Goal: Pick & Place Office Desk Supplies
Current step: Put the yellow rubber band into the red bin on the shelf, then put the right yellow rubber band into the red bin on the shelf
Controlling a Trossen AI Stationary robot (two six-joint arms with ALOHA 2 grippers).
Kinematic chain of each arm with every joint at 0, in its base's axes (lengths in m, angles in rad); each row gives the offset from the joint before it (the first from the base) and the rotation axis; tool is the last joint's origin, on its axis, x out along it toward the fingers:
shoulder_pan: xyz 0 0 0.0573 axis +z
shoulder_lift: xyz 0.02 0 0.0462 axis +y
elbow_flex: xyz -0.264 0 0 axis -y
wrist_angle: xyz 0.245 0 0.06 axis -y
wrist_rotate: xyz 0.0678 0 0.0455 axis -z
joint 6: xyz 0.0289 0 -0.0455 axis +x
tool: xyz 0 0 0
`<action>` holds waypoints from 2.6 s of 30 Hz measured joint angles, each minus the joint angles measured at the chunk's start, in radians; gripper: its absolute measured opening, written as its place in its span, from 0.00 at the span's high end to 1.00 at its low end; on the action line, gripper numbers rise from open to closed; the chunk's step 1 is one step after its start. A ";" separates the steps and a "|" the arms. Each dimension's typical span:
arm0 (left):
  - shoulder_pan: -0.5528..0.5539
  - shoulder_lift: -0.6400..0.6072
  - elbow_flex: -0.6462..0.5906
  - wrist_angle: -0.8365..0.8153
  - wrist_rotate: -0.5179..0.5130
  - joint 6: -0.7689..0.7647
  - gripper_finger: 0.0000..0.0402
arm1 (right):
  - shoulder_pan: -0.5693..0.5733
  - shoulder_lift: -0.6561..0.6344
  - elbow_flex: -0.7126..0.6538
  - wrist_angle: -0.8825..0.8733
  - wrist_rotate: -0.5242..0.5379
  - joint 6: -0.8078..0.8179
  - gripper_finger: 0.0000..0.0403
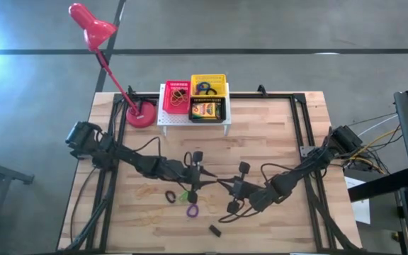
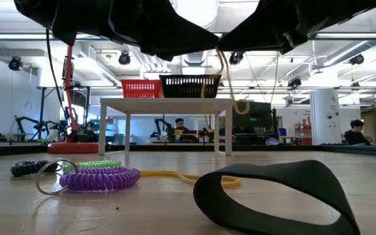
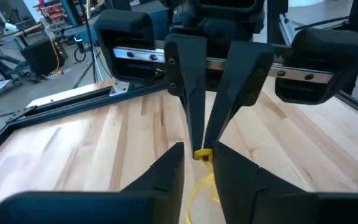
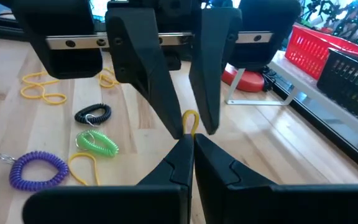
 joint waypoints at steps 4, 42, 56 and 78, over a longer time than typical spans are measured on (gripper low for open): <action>-0.001 0.000 -0.001 0.000 0.003 0.001 0.89 | 0.000 0.000 0.000 0.000 -0.019 0.001 0.98; 0.647 -0.462 0.289 -0.942 -0.390 0.188 0.97 | 0.000 0.011 -0.014 -0.440 0.325 0.666 0.83; 0.814 -0.487 0.386 -1.136 0.230 -0.072 0.35 | -0.003 0.011 -0.014 -0.428 0.325 0.657 0.81; -0.229 -0.505 -0.152 -0.584 -0.283 -0.138 0.26 | -0.002 0.011 -0.016 -0.409 0.119 0.605 0.84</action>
